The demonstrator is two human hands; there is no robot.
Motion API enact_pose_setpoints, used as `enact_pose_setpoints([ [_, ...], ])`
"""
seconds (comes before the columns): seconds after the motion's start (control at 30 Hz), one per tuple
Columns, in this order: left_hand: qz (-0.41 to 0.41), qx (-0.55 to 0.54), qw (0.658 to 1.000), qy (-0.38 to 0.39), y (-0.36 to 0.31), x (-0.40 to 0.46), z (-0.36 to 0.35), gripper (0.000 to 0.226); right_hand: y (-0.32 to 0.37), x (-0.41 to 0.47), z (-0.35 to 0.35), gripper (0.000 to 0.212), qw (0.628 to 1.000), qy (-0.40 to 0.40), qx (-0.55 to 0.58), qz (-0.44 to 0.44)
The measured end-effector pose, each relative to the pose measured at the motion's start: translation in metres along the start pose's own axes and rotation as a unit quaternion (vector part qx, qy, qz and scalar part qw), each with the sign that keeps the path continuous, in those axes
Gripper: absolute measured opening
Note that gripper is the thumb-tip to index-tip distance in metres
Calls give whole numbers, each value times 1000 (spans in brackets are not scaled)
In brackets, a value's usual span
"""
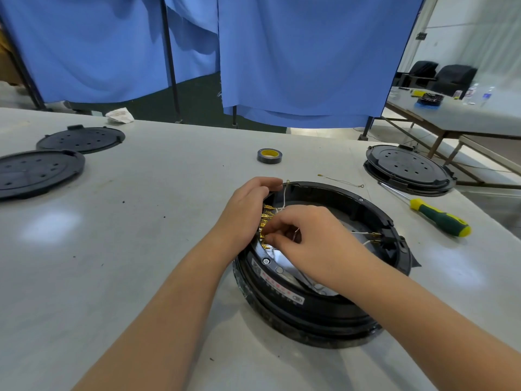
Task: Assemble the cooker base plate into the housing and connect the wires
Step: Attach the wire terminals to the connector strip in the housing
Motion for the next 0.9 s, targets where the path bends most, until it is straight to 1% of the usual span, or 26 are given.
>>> enact_pose_setpoints([
  [0.13,3,3,1000,11,0,0,-1,38,0,-1,0,12,1000,0,15,0],
  [0.2,3,22,1000,22,-1,0,-2,37,0,-2,4,9,1000,-8,22,-3],
  [0.3,-4,61,997,42,-4,1,-3,36,-1,-5,21,11,999,-24,48,-9],
  [0.37,-16,110,992,56,-8,4,-5,38,-1,-6,43,8,997,-43,69,-4],
  [0.43,-32,187,979,75,-15,11,-9,40,-10,-7,73,11,994,-74,76,-12],
  [0.57,-50,311,940,131,-24,28,-28,50,-53,2,125,9,990,-116,33,-67],
  [0.7,-49,379,910,162,-22,41,-46,49,-121,22,148,8,982,-129,-8,-137],
  [0.83,-59,394,906,144,-17,44,-50,45,-183,46,135,13,975,-84,-82,-189],
  [0.9,-61,397,905,138,-15,45,-48,46,-200,59,129,21,971,-75,-112,-199],
])
Point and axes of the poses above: each hand's wrist, its own x-axis towards the middle knuckle, its own z-axis out of the back of the hand, y = z × x, the point moved 10 cm from there along x, towards the middle knuckle, and after that the axes turned 8 degrees about x, right-handed, at the moved point
